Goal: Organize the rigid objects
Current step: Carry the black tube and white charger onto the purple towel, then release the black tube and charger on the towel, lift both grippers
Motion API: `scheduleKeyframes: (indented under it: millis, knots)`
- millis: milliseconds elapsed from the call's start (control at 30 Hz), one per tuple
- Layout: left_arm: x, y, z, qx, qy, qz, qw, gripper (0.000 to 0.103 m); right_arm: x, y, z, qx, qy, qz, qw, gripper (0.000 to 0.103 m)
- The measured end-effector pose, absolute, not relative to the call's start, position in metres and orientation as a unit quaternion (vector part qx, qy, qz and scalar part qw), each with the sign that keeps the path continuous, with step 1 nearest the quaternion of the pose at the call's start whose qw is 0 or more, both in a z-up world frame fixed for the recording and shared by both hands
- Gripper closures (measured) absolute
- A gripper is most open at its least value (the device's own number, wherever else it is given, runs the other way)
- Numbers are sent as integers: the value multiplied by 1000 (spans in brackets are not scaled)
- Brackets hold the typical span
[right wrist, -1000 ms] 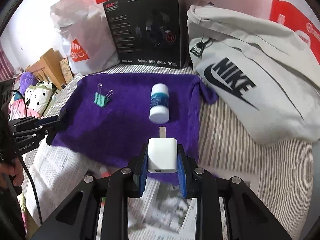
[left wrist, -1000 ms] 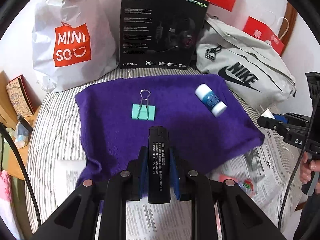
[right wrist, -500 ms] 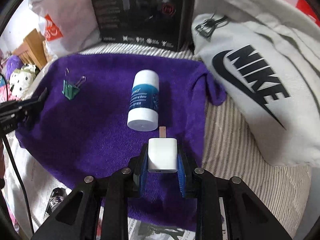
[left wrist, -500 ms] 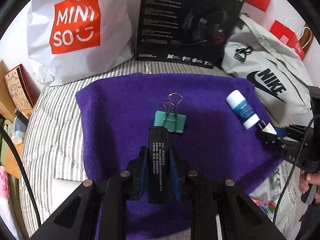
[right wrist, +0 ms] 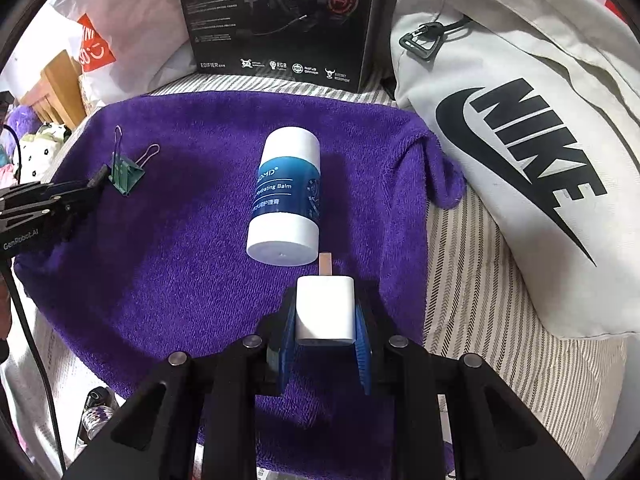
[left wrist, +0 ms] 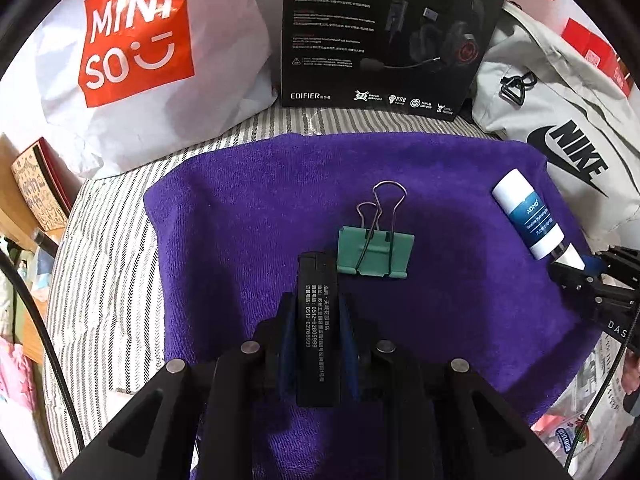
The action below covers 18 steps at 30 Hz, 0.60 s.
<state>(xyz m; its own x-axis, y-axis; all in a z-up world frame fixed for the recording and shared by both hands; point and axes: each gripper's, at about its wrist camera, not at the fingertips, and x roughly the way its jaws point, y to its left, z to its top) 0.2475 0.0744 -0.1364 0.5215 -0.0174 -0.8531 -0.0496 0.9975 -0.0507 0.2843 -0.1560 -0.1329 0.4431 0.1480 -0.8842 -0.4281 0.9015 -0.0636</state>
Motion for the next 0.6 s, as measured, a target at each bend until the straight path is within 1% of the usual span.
scheduleKeyframes:
  millis: [233, 267, 333, 400, 433, 467, 533, 600]
  knots:
    - [244, 71, -138, -27, 487, 16, 873, 81, 283, -157, -134, -146, 492, 179, 839, 76]
    - [243, 69, -138, -24, 489, 12, 872, 77, 283, -157, -134, -146, 492, 180, 839, 76]
    - [239, 66, -138, -16, 492, 8, 870, 73, 281, -158, -134, -145, 492, 186, 838, 76]
    - [235, 64, -138, -12, 495, 10, 869, 70, 280, -159, -132, -141, 498, 191, 834, 72]
    - [233, 63, -138, -13, 498, 9, 867, 66, 280, -159, -132, -137, 501, 195, 832, 66]
    - [231, 63, -138, -15, 501, 9, 865, 62, 278, -160, -130, -133, 503, 199, 831, 64]
    - [226, 61, -138, -17, 505, 7, 863, 55, 272, -160, -127, -129, 502, 202, 831, 62]
    - [221, 58, -138, -11, 509, 8, 861, 55, 265, -160, -123, -134, 500, 202, 831, 60]
